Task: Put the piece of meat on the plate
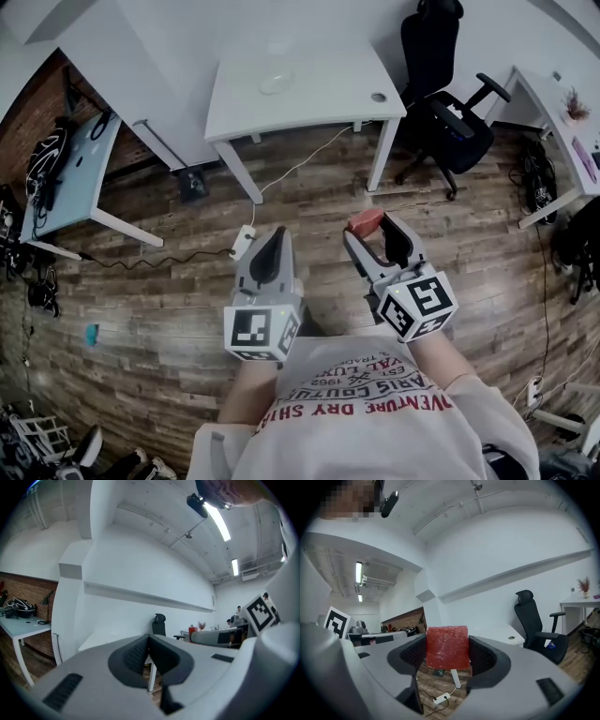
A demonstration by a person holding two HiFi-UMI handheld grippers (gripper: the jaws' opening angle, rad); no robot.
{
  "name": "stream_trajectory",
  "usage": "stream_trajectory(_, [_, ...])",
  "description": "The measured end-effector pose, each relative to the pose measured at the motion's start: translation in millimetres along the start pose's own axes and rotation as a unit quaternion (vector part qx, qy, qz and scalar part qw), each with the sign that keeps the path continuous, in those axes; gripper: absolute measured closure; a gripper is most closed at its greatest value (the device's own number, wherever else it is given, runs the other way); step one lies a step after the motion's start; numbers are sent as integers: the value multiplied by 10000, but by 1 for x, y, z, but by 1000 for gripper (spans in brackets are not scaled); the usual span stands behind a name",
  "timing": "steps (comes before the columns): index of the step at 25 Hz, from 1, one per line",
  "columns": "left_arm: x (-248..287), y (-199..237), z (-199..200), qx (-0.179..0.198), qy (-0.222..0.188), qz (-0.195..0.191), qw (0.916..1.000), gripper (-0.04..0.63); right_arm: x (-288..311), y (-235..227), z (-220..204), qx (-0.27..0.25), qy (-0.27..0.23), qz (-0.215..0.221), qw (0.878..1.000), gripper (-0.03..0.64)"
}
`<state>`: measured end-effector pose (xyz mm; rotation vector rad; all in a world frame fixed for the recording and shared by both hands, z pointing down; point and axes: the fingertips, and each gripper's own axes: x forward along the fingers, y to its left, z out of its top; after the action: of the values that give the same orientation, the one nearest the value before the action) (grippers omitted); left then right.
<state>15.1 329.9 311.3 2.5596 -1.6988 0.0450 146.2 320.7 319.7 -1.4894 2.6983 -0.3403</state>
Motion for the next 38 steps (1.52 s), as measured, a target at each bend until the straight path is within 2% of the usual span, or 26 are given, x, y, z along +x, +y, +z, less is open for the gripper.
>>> stream_trajectory(9, [74, 95, 15, -145, -120, -120, 9998, 591, 107, -14, 12, 113, 32, -297, 9995, 331])
stream_trajectory(16, [126, 202, 30, -175, -132, -158, 9996, 591, 214, -1, 24, 208, -28, -428, 9989, 330])
stream_trajectory(23, [160, 276, 25, -407, -73, -86, 9991, 591, 283, 6, 22, 260, 113, -502, 9983, 331])
stream_trajectory(32, [195, 311, 5, -355, 124, 221, 9990, 591, 339, -16, 16, 259, 243, -359, 9987, 330])
stream_trajectory(38, [239, 325, 0, -205, 243, 452, 9985, 591, 388, -49, 16, 226, 273, -113, 9993, 331])
